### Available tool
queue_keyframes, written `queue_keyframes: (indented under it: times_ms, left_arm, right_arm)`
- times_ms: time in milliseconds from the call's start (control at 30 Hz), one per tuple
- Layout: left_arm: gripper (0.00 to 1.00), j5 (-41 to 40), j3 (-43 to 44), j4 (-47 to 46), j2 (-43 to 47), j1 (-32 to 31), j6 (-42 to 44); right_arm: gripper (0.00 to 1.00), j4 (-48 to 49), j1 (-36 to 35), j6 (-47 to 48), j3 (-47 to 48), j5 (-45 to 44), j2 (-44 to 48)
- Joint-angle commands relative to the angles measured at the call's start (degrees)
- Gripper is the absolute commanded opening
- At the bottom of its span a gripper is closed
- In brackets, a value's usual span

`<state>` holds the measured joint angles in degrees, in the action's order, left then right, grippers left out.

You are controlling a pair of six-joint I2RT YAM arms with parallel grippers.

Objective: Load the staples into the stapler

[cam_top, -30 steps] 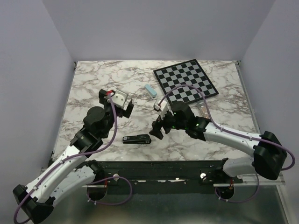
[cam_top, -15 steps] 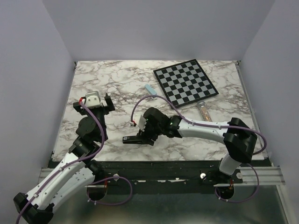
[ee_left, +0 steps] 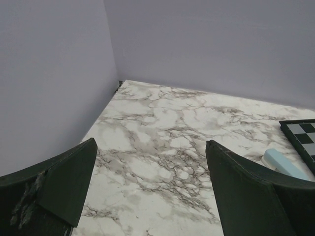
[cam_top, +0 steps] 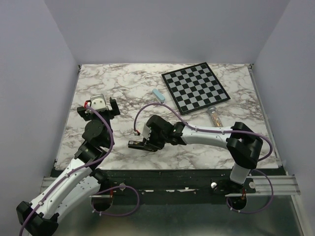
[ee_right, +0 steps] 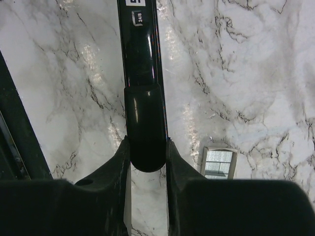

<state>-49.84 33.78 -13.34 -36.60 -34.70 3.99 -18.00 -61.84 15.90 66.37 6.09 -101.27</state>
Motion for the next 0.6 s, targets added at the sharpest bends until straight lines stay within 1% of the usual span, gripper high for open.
queue_keyframes:
  times_ms: [0,167,267,367,400,500,567]
  left_arm:
    - [0.99,1.5,0.32,0.25,-0.22,0.86,-1.26]
    - [0.99,2.82,0.58,1.04,-1.1,1.39,-2.4]
    - [0.99,3.44,0.76,1.83,-1.72,1.56,-3.81]
    - [0.99,4.23,0.94,2.18,-2.51,1.56,-3.81]
    - [0.99,4.23,1.11,2.36,-2.6,1.56,-5.38]
    - [0.99,4.32,1.38,2.97,-2.86,1.65,-5.57]
    - [0.99,3.97,1.29,2.97,-2.51,1.74,-5.57]
  right_arm:
    - [0.14,-3.89,-1.35,-0.96,-2.73,-3.62,-4.28]
    - [0.11,-4.06,-1.87,-2.01,-3.09,-5.73,-6.56]
    - [0.09,-4.85,-2.14,-2.89,-3.0,-9.41,-8.06]
    - [0.06,-5.38,-2.31,-3.77,-3.0,-10.04,-9.46]
    - [0.04,-5.47,-2.4,-4.29,-3.0,-10.56,-9.73]
    - [0.03,-5.64,-2.58,-5.87,-1.95,-10.57,-9.21]
    - [0.03,-5.56,-2.4,-7.11,-0.46,-12.58,-7.89]
